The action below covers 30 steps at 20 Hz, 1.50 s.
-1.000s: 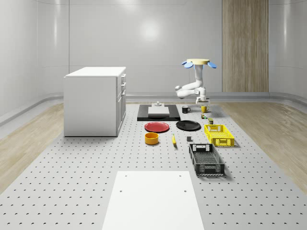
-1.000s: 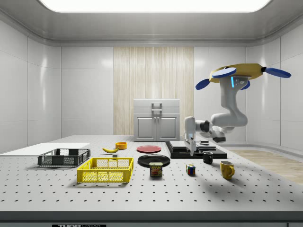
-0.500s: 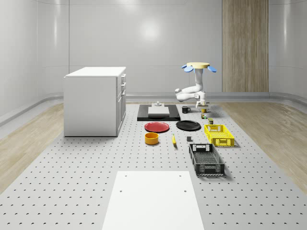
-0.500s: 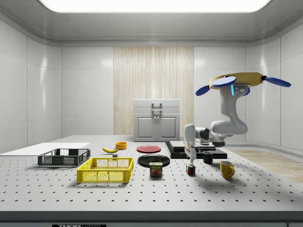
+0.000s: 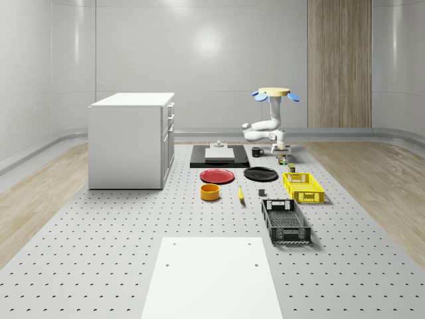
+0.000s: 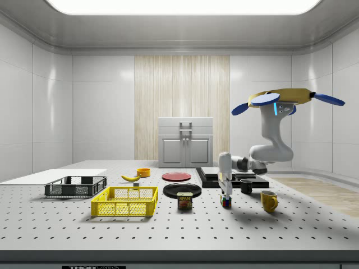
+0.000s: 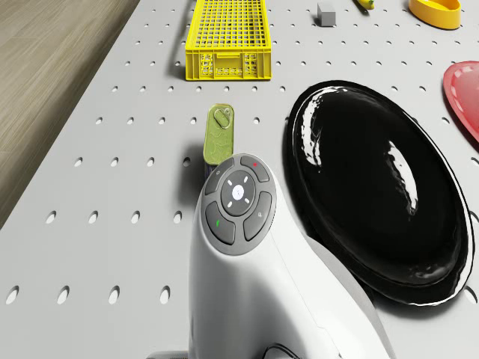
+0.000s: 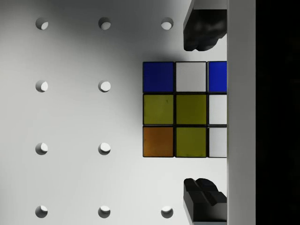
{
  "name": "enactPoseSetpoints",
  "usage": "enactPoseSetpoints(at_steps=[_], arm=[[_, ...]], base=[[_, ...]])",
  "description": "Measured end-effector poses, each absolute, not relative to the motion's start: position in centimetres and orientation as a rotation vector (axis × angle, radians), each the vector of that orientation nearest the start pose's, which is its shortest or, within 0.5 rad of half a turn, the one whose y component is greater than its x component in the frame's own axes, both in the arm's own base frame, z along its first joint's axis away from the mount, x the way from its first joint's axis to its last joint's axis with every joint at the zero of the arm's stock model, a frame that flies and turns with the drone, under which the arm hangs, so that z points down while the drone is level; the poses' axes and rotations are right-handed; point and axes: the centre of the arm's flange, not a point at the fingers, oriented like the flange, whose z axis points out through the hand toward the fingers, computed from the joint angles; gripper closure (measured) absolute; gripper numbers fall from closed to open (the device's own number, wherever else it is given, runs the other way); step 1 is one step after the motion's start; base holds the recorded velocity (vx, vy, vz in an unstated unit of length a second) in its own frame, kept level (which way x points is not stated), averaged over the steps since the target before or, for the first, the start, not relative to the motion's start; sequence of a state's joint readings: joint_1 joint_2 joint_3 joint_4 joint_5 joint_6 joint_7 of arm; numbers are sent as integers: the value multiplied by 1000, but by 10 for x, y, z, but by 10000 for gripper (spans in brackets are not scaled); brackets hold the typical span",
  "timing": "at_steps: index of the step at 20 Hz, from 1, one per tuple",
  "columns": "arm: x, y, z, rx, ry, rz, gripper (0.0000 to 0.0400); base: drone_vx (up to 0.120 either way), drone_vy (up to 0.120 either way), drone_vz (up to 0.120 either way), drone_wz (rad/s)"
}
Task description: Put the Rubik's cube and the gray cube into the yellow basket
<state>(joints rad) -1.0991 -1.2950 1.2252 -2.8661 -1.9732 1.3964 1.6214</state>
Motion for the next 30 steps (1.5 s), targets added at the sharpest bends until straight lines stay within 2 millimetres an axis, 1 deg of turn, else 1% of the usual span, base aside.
enactPoseSetpoints(at_steps=[5, 9, 10, 12, 14, 20, 24, 30], arm=[[307, 0, 533, 1, -2, 785, 0], [307, 0, 539, 1, -2, 785, 0], [307, 0, 539, 1, -2, 785, 6], [307, 0, 541, 1, -2, 785, 33], [307, 0, 541, 1, -2, 785, 50], [307, 0, 542, 0, -2, 785, 69], [307, 0, 541, 1, -2, 784, 69], [307, 0, 521, 3, -4, 785, 76]], base=[[0, 0, 0, 0], [0, 0, 0, 0], [0, 0, 0, 0], [0, 0, 0, 0], [0, 0, 0, 0], [0, 0, 0, 0], [0, 0, 0, 0], [0, 0, 0, 0]])
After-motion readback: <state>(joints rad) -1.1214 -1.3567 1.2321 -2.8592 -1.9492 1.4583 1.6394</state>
